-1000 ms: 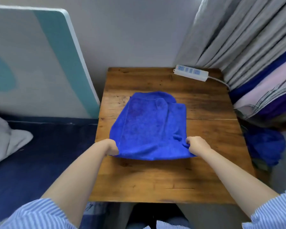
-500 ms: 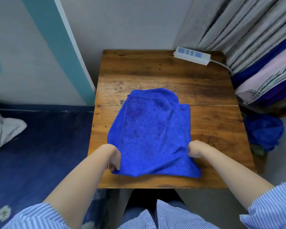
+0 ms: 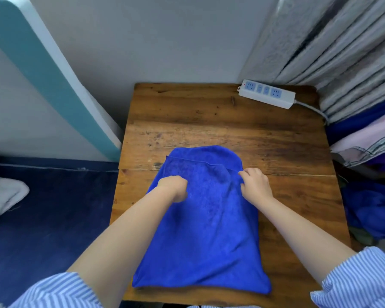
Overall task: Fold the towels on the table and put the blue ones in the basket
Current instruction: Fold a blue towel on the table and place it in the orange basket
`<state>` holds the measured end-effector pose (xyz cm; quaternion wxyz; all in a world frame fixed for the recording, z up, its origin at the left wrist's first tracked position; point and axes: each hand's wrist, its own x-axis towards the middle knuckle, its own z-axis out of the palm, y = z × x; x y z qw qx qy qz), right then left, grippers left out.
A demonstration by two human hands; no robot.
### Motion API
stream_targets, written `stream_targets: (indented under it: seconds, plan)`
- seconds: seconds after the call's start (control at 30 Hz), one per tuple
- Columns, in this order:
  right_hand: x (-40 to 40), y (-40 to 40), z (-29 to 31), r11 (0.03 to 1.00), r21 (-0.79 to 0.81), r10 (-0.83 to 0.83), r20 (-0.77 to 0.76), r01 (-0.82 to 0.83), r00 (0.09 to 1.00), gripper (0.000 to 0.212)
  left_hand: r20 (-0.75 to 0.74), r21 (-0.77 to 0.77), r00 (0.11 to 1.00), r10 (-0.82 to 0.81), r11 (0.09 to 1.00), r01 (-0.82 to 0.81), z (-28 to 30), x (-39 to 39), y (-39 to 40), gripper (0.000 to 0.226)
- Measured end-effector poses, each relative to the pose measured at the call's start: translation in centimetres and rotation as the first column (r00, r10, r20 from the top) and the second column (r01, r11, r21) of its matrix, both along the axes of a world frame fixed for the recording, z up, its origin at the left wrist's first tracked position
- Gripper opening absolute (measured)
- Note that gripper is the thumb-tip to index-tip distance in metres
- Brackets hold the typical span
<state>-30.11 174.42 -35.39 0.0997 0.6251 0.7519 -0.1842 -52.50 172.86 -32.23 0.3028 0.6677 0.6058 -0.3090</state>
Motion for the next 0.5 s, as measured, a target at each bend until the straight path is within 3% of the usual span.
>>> stream_targets:
  seconds: [0.2, 0.37, 0.5]
  plan:
    - [1.1, 1.5, -1.8, 0.999, -0.044, -0.012, 0.061, 0.015, 0.998, 0.034, 0.018, 0.308, 0.993, 0.112, 0.945, -0.113, -2.3, 0.2, 3.1, 0.026]
    - [1.6, 3.1, -1.4, 0.978, -0.206, -0.023, -0.049, 0.013, 0.999, 0.022, -0.032, 0.341, 0.993, 0.118, 0.935, -0.100, -4.1, -0.4, 3.7, 0.035]
    - [2.0, 3.7, 0.0, 0.944, -0.325, 0.002, -0.152, -0.052, 0.988, 0.022, -0.038, 0.376, 0.995, 0.089, 0.924, -0.069, -4.2, -1.3, 3.9, 0.027]
